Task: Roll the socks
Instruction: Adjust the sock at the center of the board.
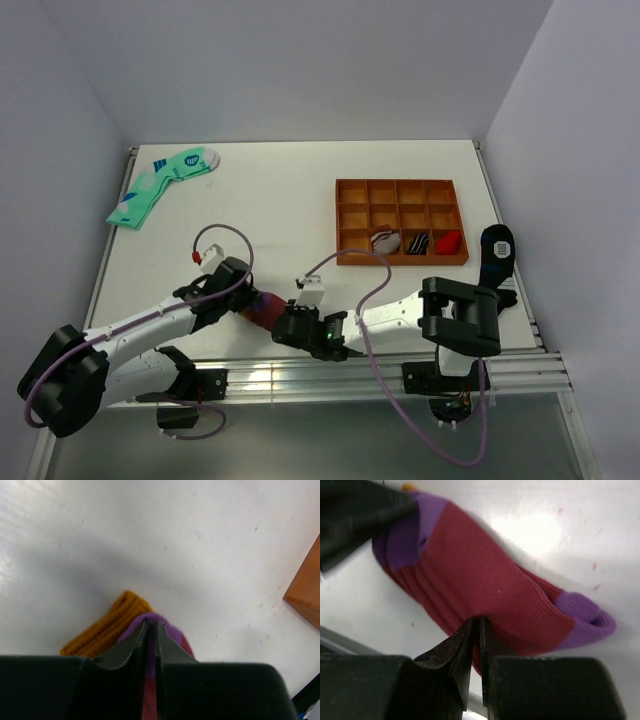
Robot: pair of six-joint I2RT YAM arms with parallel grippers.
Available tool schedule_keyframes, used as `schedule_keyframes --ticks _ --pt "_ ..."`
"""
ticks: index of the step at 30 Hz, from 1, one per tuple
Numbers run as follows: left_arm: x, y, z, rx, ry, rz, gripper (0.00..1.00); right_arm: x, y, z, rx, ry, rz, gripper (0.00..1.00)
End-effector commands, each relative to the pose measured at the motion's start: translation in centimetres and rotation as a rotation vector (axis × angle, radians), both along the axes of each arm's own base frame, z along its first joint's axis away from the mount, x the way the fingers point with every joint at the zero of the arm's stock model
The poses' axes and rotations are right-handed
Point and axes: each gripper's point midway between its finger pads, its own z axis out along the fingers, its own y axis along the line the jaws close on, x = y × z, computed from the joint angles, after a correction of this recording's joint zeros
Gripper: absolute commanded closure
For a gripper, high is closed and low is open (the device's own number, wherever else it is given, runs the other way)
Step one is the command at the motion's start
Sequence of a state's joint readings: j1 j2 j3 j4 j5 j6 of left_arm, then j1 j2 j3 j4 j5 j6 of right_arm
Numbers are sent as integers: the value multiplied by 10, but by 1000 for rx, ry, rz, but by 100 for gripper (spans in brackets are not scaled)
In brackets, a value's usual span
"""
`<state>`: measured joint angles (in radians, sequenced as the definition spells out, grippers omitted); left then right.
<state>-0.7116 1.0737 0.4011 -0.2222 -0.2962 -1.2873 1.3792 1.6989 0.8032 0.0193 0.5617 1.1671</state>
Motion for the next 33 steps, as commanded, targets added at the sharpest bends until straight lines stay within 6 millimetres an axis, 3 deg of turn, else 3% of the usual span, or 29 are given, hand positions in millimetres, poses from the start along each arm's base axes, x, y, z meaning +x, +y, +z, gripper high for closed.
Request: schedule_keyframes --ticks 1,4,8,12,14,15,16,18,20,21,22,23,27,28,30,33 --pt "23 -2 22 20 -51 -44 85 -14 -12 -2 -79 21 -41 83" --pt "33 -11 34 14 -88 -97 83 -8 -23 14 -55 -17 -67 78" --pt "51 -16 51 28 -107 -125 85 -2 -18 56 16 -67 -44 71" --pt "49 -13 76 -7 -158 -105 85 12 -24 79 7 -123 -13 65" --pt "41 -6 78 -24 -155 -74 85 18 -24 86 15 -139 33 65" --pt "34 -2 84 -48 -168 -61 87 17 -23 85 12 -126 62 65" --pt "23 2 73 -55 -145 -57 90 25 -27 83 -15 -133 83 65" --pt "13 7 74 -120 -152 -2 93 31 -22 84 -1 -149 135 65" --pt "-1 12 55 -143 -114 48 100 35 -23 76 -11 -141 212 65" --pt "-4 14 54 -155 -118 71 100 39 -16 83 29 -158 234 65" --pt "-13 21 40 -135 -79 98 100 41 -17 80 20 -148 250 65" --pt "-16 19 38 -145 -78 130 100 56 -24 79 10 -146 217 65" --pt "-34 27 17 -45 19 175 100 77 -40 63 -85 -118 181 65" --pt "-32 27 22 -35 25 188 100 79 -42 56 -111 -109 182 65" --pt "-40 36 12 44 92 215 100 83 -39 55 -111 -103 190 66" --pt "-43 36 12 85 140 222 100 85 -35 45 -126 -83 202 66"
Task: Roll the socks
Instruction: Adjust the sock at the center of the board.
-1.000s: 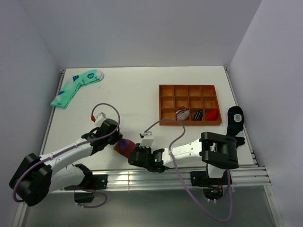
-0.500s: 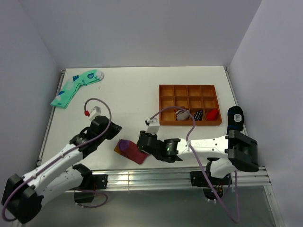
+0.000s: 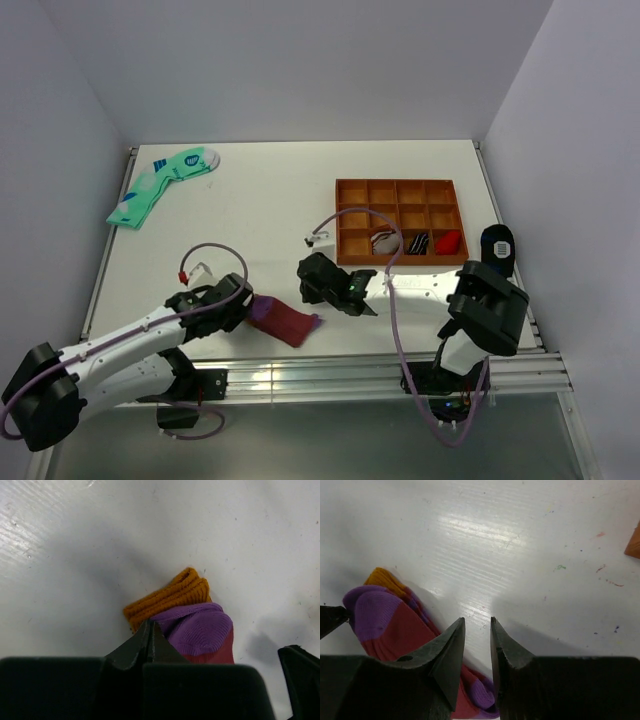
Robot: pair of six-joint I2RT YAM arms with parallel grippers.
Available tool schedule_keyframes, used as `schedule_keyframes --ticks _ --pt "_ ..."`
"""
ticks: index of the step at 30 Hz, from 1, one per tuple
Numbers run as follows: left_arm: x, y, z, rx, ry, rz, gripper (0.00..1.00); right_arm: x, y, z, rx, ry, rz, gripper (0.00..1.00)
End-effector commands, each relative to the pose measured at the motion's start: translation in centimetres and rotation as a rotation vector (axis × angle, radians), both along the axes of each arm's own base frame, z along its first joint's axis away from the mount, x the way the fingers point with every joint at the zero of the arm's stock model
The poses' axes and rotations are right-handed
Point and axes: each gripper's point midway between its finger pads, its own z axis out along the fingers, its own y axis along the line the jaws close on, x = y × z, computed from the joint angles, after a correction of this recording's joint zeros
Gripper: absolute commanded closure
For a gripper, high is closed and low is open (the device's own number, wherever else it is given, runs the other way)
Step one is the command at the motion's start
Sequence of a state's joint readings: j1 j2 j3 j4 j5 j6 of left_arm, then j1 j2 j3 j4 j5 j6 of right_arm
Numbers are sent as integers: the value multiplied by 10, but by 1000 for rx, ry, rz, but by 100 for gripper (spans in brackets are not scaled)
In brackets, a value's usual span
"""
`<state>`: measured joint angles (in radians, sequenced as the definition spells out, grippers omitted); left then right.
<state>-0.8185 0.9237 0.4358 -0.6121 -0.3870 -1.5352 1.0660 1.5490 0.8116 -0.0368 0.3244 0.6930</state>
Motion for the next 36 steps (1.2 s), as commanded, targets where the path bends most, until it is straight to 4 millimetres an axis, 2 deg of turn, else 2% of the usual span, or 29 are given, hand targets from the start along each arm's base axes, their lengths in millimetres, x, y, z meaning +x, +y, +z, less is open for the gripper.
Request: schedule_keyframes --ticks 1,5,11,13,18,22,30,36 --pt "1 6 10 35 32 78 100 6 16 8 16 -14 49 66" --pt "-5 7 8 22 47 78 100 7 19 -4 1 7 51 66" --pt "-12 14 21 1 33 79 99 2 16 -24 -29 48 62 67" --pt "-14 13 21 -11 38 74 99 4 19 -23 -12 40 62 67" --pt "-26 6 2 -38 114 62 100 1 18 -26 -9 41 64 68" --pt "-28 -2 -10 -61 141 54 100 1 17 -27 -8 46 65 68" --pt "-23 -16 -21 -88 154 30 100 -7 9 -32 -8 66 67 69" --pt "-6 -27 -18 -79 122 12 100 -18 -14 -39 -18 103 2 69"
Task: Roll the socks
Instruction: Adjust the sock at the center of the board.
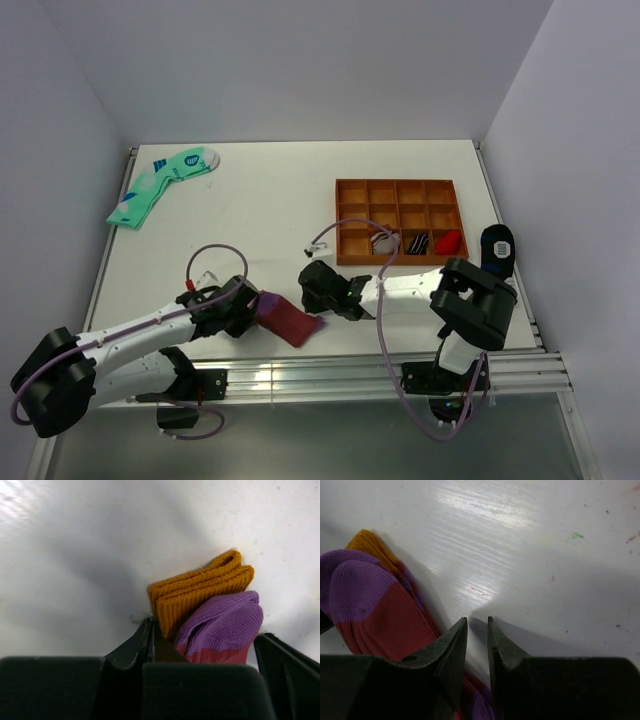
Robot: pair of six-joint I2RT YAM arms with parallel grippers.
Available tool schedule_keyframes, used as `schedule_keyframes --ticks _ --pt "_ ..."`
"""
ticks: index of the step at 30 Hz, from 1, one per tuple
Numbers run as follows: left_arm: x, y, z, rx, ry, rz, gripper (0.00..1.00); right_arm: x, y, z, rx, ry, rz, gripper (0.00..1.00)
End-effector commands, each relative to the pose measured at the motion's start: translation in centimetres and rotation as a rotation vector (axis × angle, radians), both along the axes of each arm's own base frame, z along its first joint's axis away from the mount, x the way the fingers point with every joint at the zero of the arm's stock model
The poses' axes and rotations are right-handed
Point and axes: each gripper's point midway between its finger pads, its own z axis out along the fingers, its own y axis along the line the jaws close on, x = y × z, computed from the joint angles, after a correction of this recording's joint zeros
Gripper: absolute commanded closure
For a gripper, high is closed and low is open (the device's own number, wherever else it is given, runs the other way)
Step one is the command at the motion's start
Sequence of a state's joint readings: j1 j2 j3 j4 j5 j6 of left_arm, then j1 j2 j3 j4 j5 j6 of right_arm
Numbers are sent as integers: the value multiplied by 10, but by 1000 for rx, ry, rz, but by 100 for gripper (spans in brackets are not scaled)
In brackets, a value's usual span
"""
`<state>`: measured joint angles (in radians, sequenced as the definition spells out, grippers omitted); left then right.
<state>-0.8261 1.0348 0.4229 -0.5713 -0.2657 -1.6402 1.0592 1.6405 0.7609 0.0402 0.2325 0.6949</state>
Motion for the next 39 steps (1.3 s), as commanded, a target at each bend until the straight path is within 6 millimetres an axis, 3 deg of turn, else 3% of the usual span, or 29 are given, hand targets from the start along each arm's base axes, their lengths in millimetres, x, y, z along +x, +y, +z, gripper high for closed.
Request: schedule_keyframes --ticks 1,7,14,18,21,24,28,35,39 --pt "14 -13 5 -17 -32 -26 100 -4 -20 0 -5 13 -63 69" --pt "38 -19 3 -15 -45 -46 100 -19 -36 -2 -14 52 -84 70" --pt "85 -30 3 -37 -66 -97 100 -32 -5 3 19 72 -12 71" --pt "114 -47 16 -56 -98 -149 100 -39 18 2 52 97 29 71" --pt "128 -58 18 -55 -102 -202 100 -36 37 10 77 99 42 71" --pt "137 -61 21 -42 -106 -204 100 -31 38 11 55 94 10 71" --pt "135 -52 21 -23 -109 -184 100 -25 21 2 3 88 -41 71" --pt "120 -12 26 31 -129 -98 100 -2 -4 -8 -48 89 -90 72" --pt "104 0 23 35 -122 -62 100 12 5 -3 -78 77 -85 72"
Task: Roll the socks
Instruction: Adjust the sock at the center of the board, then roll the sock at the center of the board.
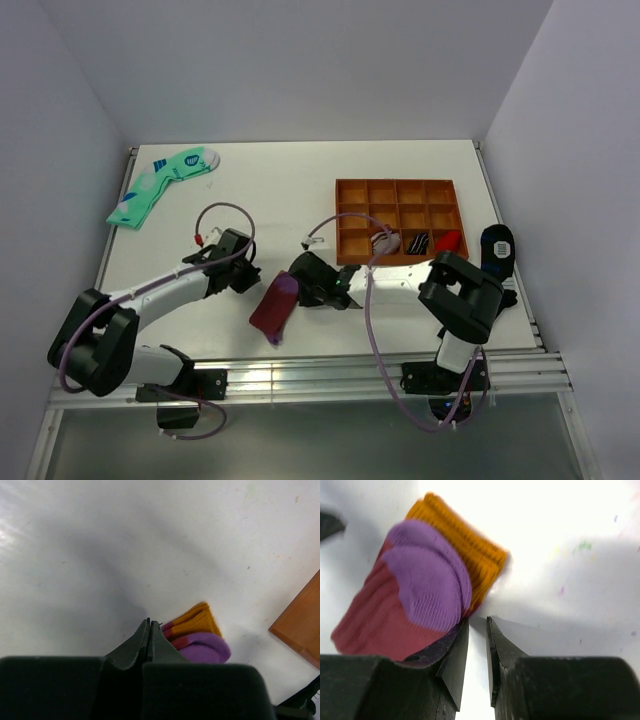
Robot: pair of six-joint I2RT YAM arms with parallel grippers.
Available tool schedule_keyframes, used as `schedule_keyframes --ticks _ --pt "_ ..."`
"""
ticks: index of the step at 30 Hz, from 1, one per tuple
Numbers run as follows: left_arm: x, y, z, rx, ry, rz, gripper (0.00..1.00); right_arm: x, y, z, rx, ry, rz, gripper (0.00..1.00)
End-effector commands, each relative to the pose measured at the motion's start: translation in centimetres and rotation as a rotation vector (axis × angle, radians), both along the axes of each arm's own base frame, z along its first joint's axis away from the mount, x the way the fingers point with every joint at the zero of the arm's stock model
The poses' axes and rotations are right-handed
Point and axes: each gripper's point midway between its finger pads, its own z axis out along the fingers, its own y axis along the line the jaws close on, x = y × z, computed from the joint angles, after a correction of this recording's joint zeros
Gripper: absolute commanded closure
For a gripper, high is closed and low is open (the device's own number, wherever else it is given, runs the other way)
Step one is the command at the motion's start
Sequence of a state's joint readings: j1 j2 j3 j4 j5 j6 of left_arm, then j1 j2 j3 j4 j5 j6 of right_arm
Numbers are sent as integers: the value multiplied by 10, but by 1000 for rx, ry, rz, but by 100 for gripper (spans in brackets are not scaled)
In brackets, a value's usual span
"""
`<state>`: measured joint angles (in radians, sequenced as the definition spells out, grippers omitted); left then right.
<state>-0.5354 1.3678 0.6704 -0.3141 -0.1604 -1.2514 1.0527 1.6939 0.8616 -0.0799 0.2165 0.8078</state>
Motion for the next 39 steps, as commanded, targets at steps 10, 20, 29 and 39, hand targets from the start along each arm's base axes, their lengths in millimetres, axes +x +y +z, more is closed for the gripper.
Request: schedule_keyframes --ticks 10,20,29,39 --pt "-54 24 -33 18 70 34 100 36 11 -7 -142 3 4 72" --pt "-51 -1 -29 -26 57 -31 100 49 30 -2 -106 -19 56 71" --pt "-46 25 -14 52 -7 4 100 53 -14 0 -123 -45 -53 71" --pt "-10 -8 91 -95 -387 -174 91 40 -10 70 176 -158 -2 71"
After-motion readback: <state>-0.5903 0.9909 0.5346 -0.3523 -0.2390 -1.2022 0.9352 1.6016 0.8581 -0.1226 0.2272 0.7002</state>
